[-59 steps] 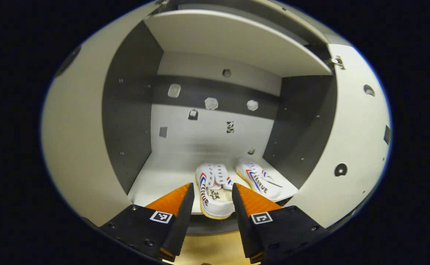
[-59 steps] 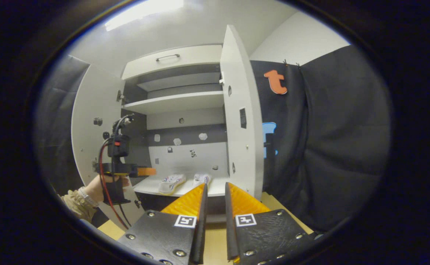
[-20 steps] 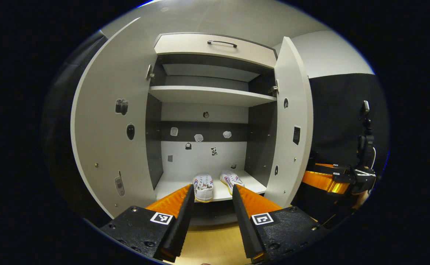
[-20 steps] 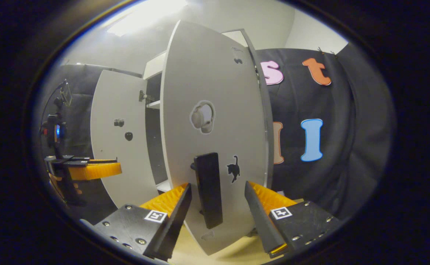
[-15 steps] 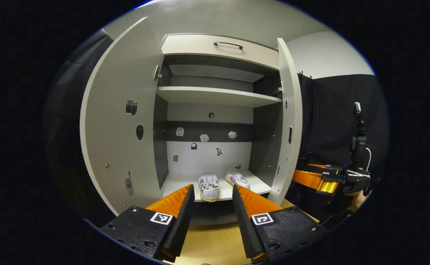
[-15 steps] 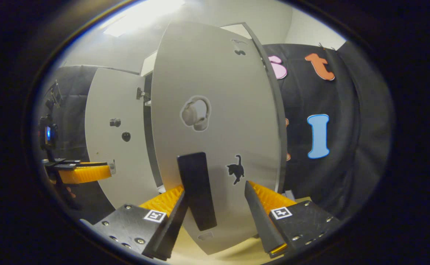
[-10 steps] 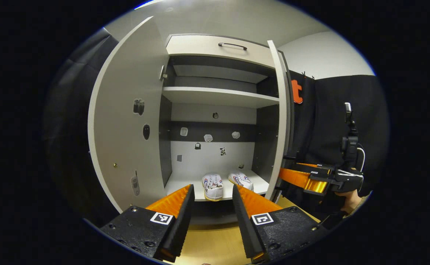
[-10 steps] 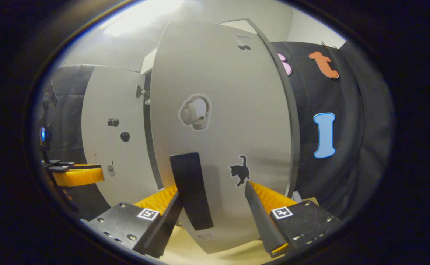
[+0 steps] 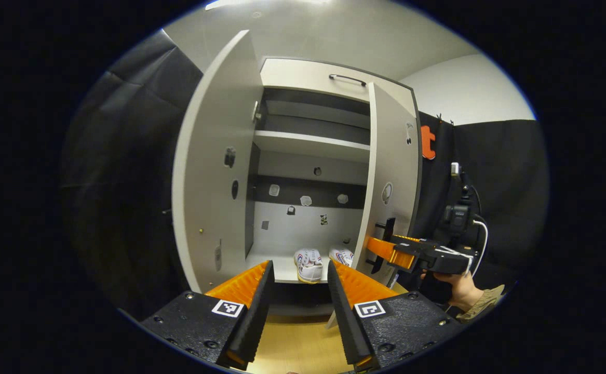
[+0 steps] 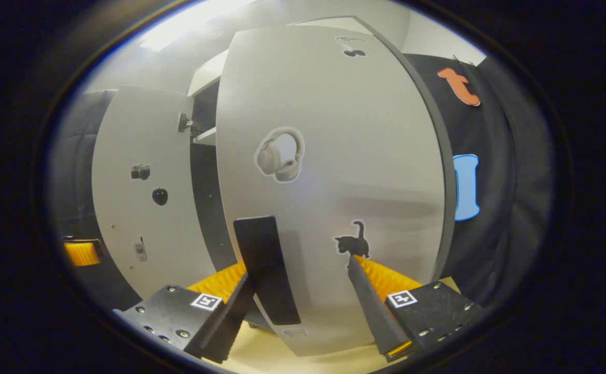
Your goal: Grab one shoe with the right hand and put it into the shoe cabinet, grab the other shoe with the left hand and put it into the shoe cabinet; then close the right door with the right hand and the left door with the left hand.
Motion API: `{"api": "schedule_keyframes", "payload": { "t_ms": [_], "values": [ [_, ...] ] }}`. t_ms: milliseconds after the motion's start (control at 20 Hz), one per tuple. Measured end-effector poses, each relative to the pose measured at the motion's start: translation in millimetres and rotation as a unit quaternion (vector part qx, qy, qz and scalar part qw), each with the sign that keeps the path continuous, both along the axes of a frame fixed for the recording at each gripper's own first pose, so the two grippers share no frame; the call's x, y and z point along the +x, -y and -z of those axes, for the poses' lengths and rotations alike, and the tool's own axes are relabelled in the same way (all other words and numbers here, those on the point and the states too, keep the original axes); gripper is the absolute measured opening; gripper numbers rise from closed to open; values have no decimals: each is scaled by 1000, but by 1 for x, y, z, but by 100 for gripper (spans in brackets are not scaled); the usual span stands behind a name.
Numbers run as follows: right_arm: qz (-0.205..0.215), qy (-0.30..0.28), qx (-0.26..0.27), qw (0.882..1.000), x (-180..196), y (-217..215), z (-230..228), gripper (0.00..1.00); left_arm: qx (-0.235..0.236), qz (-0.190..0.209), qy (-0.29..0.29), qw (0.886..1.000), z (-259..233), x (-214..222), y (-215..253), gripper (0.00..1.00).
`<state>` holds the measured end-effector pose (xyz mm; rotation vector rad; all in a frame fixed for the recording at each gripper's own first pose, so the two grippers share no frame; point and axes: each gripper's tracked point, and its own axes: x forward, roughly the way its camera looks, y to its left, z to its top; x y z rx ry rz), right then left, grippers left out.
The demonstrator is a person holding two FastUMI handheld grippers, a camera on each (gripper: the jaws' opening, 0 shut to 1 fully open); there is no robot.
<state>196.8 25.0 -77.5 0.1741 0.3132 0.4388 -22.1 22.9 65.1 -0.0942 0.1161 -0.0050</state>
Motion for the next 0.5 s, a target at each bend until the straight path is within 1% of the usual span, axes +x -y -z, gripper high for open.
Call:
{"api": "schedule_keyframes", "payload": {
  "t_ms": [150, 300, 500],
  "values": [
    [6, 1, 1, 1000, 9, -9, 1, 100, 0, -29, 20, 999, -22, -30, -26, 63],
    [22, 3, -7, 1000, 15, -15, 3, 100, 12, -75, 27, 997, -32, -51, -69, 63],
    [40, 1, -12, 999, 19, -18, 4, 100, 33, -140, 23, 989, -32, -73, -133, 63]
  ]
}}
